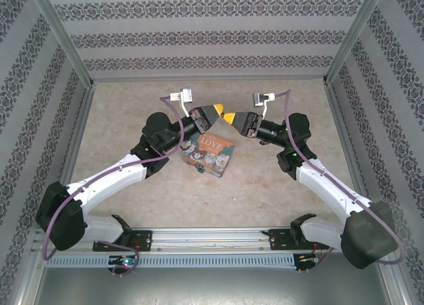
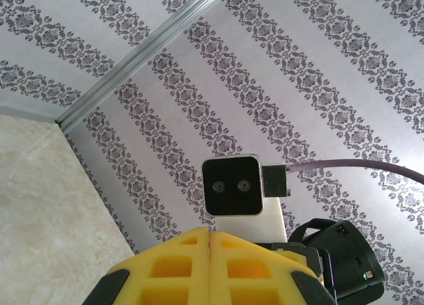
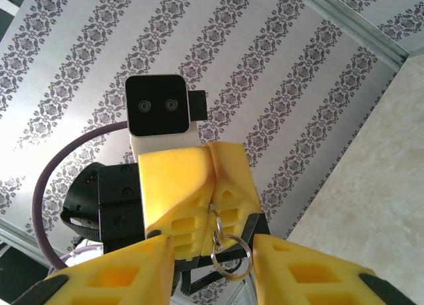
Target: Unlock a padlock with a key
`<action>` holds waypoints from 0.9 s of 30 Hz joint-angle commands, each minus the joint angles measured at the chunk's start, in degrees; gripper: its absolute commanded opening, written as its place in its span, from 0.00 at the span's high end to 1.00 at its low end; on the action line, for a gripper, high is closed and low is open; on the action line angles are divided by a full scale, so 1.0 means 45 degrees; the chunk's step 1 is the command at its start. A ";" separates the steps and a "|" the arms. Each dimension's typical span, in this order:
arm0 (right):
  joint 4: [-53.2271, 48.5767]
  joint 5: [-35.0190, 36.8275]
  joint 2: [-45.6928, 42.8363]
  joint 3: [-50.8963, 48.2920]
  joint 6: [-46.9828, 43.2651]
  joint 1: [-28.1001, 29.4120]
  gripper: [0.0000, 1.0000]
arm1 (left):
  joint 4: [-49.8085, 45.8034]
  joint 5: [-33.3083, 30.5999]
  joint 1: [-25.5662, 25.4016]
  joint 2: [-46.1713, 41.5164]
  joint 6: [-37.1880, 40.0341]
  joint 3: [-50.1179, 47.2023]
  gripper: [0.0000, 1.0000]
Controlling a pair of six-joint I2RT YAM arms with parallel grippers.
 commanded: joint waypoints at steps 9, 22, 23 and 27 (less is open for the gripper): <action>0.0384 -0.0030 0.0293 0.0223 -0.0040 -0.0063 0.74 | 0.0935 -0.0023 0.0138 0.0096 -0.0196 -0.0090 1.00; 0.0420 0.0000 0.0413 0.0517 -0.0099 0.0110 0.76 | 0.0971 -0.0001 0.0137 0.0113 -0.0257 -0.0114 1.00; 0.0428 0.0008 0.0413 0.0517 -0.0110 0.0127 0.77 | 0.0988 -0.0018 0.0135 0.0108 -0.0257 -0.0143 1.00; 0.0433 0.0063 0.0432 0.0536 -0.0118 0.0171 0.76 | 0.1010 -0.0024 0.0138 0.0098 -0.0272 -0.0206 1.00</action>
